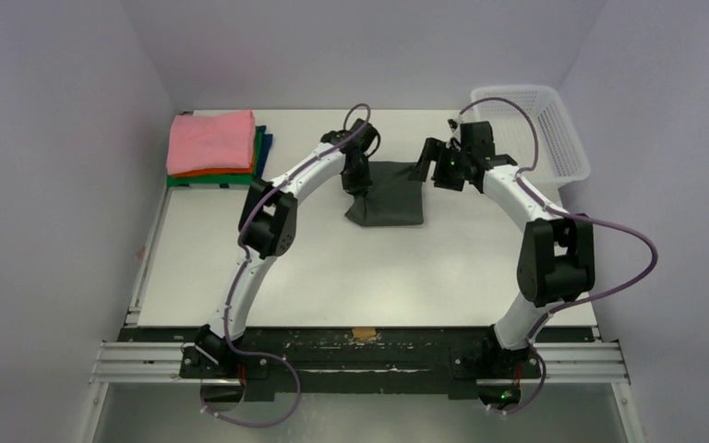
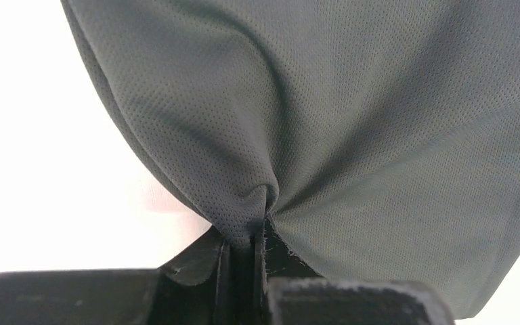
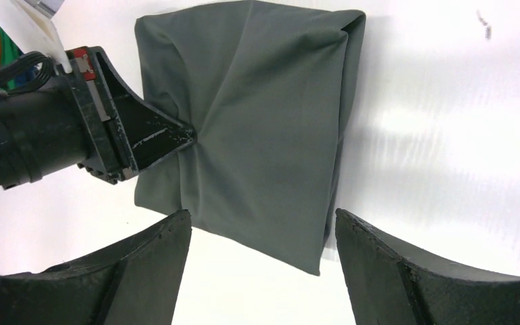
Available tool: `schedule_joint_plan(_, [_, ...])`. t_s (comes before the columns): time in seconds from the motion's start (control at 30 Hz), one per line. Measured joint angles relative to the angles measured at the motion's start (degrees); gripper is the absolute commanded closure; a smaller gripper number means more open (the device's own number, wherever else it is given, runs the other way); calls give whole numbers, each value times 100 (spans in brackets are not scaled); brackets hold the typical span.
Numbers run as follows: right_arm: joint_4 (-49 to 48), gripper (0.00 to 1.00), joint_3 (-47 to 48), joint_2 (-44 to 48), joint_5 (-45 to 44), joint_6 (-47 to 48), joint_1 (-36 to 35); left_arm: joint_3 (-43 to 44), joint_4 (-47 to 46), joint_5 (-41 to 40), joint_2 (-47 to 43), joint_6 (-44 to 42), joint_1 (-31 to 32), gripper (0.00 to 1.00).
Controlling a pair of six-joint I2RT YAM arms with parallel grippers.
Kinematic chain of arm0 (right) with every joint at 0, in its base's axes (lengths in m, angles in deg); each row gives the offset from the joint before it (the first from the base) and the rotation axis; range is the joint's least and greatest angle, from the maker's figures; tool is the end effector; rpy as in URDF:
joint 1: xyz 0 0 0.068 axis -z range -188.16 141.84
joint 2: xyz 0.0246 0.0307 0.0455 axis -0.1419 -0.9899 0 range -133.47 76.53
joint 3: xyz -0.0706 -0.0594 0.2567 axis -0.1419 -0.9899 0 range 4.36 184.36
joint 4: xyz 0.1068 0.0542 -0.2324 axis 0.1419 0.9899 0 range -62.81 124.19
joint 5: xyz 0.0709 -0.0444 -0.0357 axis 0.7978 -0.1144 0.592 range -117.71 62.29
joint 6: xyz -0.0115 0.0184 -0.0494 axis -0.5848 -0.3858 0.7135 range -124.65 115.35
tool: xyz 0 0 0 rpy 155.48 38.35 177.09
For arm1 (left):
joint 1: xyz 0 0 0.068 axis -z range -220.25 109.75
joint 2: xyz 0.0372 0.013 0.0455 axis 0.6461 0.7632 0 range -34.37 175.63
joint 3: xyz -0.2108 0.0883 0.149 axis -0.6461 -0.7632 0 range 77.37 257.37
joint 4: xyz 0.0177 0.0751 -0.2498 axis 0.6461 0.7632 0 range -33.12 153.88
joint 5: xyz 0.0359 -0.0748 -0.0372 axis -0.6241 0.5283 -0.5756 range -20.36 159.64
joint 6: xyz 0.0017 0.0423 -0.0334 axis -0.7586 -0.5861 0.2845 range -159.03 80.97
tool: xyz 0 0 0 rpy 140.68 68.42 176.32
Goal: Fold and stack the t-shirts
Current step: Put the neatly folded tshirt into the corner of the board with the left arm
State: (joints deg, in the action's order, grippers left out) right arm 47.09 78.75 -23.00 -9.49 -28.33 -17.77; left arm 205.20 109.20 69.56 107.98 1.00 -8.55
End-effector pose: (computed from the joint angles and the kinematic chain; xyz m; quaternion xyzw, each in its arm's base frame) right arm 0.3799 0.0756 0.2477 0.0517 0.9129 0.2483 0.3198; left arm 0.4462 -0.2754 0.1707 -0.0713 0.9770 -0.1171 0.1631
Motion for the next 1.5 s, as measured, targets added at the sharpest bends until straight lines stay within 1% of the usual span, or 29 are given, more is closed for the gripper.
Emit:
schedule_joint_plan(0.17, [15, 23, -98, 393, -271, 85, 52, 166, 22, -98, 74, -120, 4, 100])
schedule_joint_plan(0.33, [24, 23, -140, 577, -498, 162, 57, 103, 9, -232, 33, -560, -151, 100])
schedule_joint_plan(0.47, [28, 17, -203, 614, -656, 188, 57, -238, -4, -732, -264, -1416, -289, 100])
schedule_joint_plan(0.6, [28, 12, -332, 654, -1025, 146, 59, -527, -48, -1300, -664, -2437, -474, 100])
schedule_joint_plan(0.73, [31, 6, -459, 831, -1394, 55, 66, -562, -94, -1539, -1019, -3206, -787, 100])
schedule_joint_plan(0.93, [-87, 4, -645, 1333, -1921, -57, 68, -487, -63, -1552, -1408, -4116, -1486, 100])
schedule_joint_plan(1.07, [-173, 3, -688, 1506, -2090, -76, 74, 81, 302, -1346, -1432, -4404, -1781, 100])
schedule_joint_plan(1.17, [-181, 3, -691, 1508, -2159, -76, 79, 675, 579, -1134, -1445, -4494, -1869, 100])
schedule_joint_plan(1.23, [-177, 3, -691, 1508, -2170, -76, 87, 916, 664, -979, -1504, -4544, -1930, 100])
schedule_joint_plan(1.37, [-166, 3, -691, 1508, -2170, -76, 98, 1110, 787, -678, -1635, -4568, -2131, 100])
schedule_joint_plan(1.5, [-151, 3, -691, 1508, -2170, -76, 98, 1353, 957, -396, -1639, -4542, -2505, 100])
